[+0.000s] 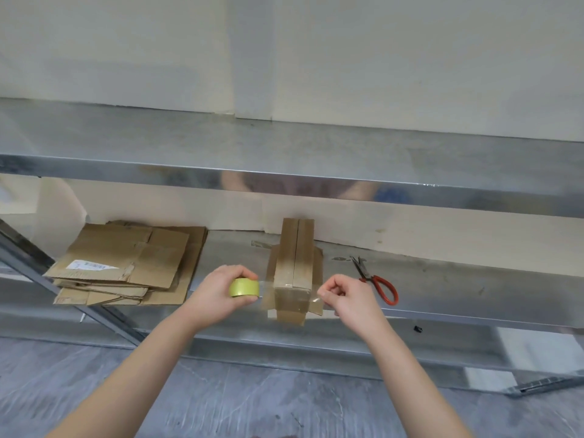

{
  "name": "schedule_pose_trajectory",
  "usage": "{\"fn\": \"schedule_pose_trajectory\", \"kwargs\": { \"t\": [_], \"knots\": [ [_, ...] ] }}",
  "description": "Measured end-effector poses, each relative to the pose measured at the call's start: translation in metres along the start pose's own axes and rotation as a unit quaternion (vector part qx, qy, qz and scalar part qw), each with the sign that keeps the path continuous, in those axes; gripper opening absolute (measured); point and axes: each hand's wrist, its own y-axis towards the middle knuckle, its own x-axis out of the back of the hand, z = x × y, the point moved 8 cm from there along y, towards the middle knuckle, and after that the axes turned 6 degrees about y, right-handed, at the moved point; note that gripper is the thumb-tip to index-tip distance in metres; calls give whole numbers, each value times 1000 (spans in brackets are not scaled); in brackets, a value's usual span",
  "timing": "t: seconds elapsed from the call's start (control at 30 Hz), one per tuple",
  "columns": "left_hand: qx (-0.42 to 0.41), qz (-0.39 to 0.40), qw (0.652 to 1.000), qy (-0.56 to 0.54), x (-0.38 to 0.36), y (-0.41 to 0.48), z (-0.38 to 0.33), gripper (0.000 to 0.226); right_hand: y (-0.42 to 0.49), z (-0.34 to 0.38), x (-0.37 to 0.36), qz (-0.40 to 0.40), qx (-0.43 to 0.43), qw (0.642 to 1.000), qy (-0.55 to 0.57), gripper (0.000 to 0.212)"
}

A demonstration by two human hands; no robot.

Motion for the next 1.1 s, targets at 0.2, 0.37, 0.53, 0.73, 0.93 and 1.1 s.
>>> {"fn": "schedule_pose_trajectory", "kwargs": {
  "t": [0.2, 0.37, 0.53, 0.73, 0.93, 1.1],
  "knots": [
    [-18, 70, 993, -94, -10, 8, 1, 28, 17, -24, 6, -15, -46, 999, -4, 9],
    [-31, 20, 997, 67, -13, 29, 19, 38, 27, -36, -1, -15, -56, 998, -12, 10],
    [-37, 42, 996, 63, -28, 45, 29, 44, 37, -52, -6, -24, -90, 995, 17, 10],
    [-29, 72, 994, 73, -45, 59, 41, 46, 48, -68, -17, -19, -129, 990, 61, 9],
    [-47, 116, 991, 57, -61, 63, 39, 71, 56, -87, -40, -25, -159, 981, 110, 15],
    [-126, 128, 966, 187, -67, 61, 31, 68, 59, -91, -54, -65, -142, 980, 124, 10]
  ]
}}
